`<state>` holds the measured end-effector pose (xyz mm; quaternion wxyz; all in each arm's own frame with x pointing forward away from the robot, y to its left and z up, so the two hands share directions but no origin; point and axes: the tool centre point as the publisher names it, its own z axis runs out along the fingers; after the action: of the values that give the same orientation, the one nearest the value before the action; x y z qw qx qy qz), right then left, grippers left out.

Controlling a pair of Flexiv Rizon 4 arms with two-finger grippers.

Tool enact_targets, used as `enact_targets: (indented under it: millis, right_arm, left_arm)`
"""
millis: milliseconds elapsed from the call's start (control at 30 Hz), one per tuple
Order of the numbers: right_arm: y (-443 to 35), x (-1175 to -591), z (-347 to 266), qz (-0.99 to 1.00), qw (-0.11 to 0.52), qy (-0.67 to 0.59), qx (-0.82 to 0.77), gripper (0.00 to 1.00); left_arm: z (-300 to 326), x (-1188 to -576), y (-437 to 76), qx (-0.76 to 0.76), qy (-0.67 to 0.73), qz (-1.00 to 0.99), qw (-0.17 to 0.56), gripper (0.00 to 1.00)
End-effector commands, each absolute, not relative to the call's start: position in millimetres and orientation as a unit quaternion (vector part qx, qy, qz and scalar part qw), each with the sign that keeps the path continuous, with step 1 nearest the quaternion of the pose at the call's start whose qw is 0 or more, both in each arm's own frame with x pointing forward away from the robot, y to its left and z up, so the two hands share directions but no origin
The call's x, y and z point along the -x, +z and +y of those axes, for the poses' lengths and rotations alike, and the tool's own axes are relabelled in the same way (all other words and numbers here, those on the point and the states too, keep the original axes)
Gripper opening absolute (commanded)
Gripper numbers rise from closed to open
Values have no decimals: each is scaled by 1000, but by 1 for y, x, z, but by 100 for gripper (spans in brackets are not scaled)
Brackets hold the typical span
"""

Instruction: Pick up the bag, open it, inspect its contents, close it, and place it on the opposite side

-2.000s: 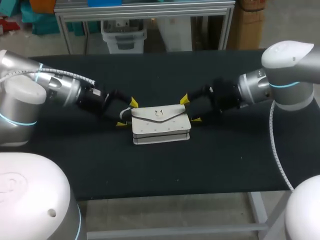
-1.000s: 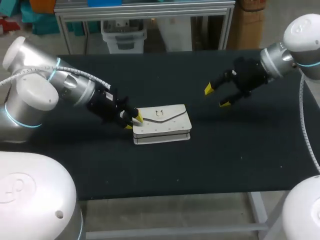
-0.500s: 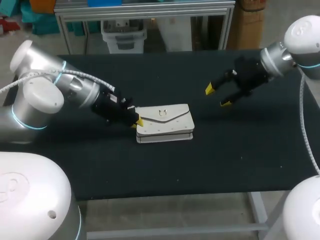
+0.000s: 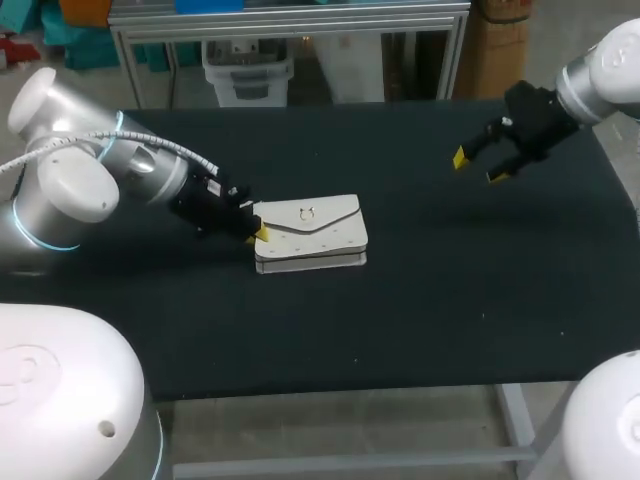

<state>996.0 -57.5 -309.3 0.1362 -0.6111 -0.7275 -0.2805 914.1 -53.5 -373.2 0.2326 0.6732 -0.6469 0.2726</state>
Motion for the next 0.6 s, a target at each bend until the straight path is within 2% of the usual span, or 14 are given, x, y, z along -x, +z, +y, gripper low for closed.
enact_targets:
  millis: [33, 300, 600]
  right_arm:
    - [-306, -1005, -75, -730, 123, -266, 618, 100]
    - [-304, -1025, -103, -730, 97, -248, 629, 100]
    - [-304, -1025, -103, -730, 97, -248, 629, 100]
  left_arm:
    - [-33, -938, -371, -669, 247, -660, 235, 0]
    - [7, -963, -361, -669, 220, -675, 219, 0]
    - [40, -979, -353, -655, 169, -709, 199, 0]
